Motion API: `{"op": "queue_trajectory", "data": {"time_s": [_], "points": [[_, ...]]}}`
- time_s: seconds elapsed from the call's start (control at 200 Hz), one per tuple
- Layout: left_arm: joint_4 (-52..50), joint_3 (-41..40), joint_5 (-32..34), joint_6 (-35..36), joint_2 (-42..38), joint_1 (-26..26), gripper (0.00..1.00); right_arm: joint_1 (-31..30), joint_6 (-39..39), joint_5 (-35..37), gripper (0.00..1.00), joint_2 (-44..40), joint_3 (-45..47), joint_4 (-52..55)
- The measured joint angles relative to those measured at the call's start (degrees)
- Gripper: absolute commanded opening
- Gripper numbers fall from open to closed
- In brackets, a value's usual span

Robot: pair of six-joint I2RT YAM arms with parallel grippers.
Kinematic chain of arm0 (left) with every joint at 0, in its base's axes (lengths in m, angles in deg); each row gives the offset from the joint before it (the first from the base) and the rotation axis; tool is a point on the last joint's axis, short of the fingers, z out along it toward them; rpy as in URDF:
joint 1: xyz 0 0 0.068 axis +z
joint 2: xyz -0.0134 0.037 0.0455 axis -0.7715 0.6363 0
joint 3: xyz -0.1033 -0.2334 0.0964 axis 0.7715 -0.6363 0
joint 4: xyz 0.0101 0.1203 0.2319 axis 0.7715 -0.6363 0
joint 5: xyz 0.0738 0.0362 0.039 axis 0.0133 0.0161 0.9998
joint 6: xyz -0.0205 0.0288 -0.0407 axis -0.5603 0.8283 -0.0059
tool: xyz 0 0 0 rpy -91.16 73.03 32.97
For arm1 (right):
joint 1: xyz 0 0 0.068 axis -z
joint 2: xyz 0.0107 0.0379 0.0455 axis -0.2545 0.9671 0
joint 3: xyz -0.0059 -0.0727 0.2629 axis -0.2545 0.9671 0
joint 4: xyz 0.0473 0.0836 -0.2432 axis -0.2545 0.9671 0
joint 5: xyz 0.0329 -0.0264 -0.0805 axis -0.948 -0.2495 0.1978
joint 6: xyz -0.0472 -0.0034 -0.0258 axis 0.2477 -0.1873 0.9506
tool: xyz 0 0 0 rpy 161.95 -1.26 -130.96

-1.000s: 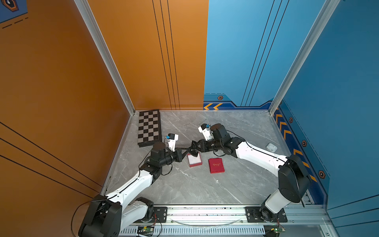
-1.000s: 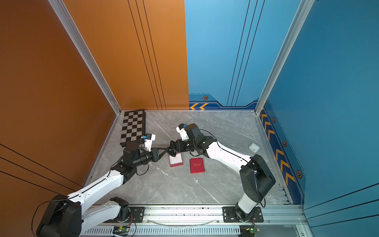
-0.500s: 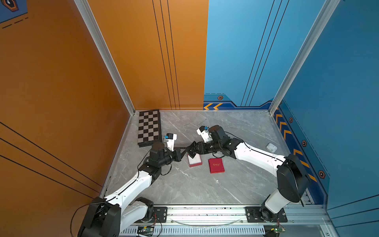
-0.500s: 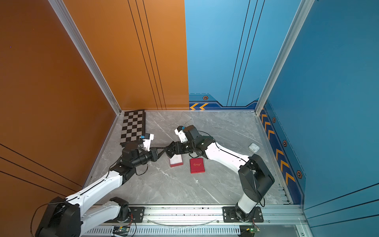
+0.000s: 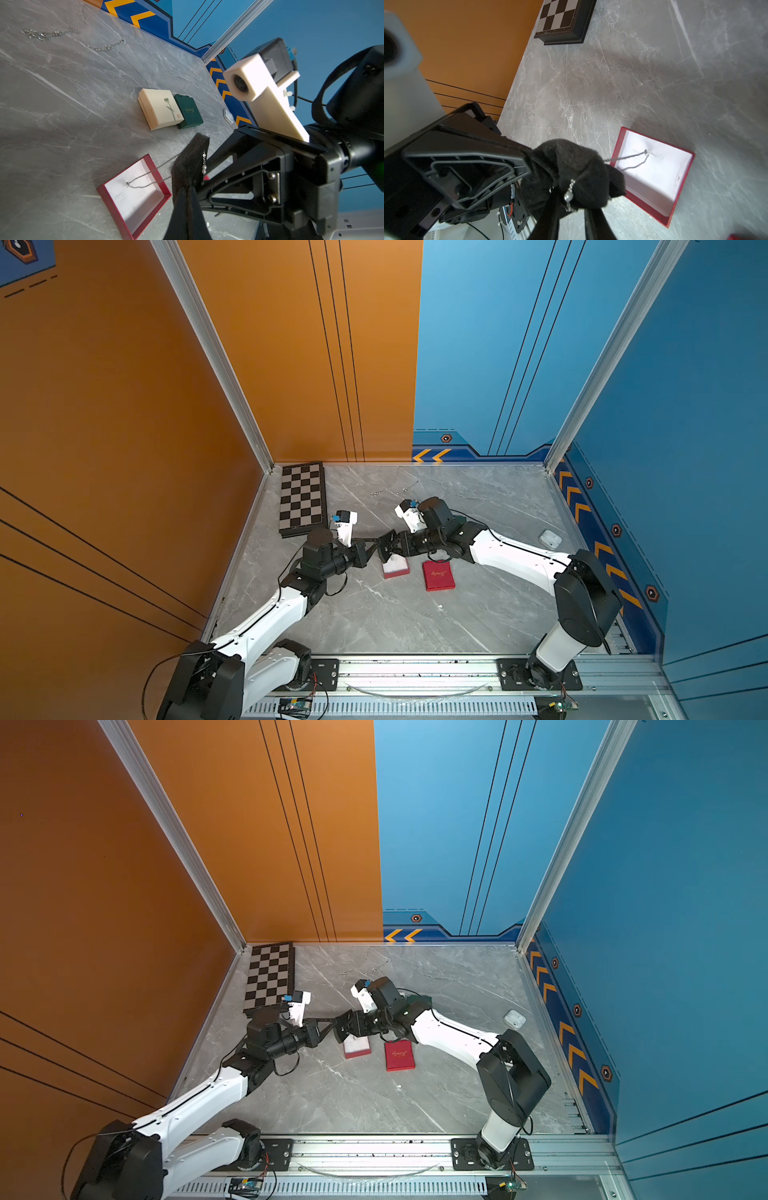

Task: Take the necklace out of the lift-off lid jewelry box
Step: Pick up the necklace from the inner lining.

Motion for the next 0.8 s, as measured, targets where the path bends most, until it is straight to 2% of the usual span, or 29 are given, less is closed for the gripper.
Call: {"op": "queue_trajectory", "data": {"time_s": [0.275, 0.796], "points": [[-0.8, 0.0, 0.0, 0.0, -0.4, 0.0, 0.00, 1.5, 0.0, -0.1, 0.11, 0.0, 0.0, 0.0], [-2.8, 0.0, 0.4, 1.5, -1.1, 0.1, 0.00, 7.1, 0.3, -1.7, 0.07, 0.0, 0.0, 0.4]]}}
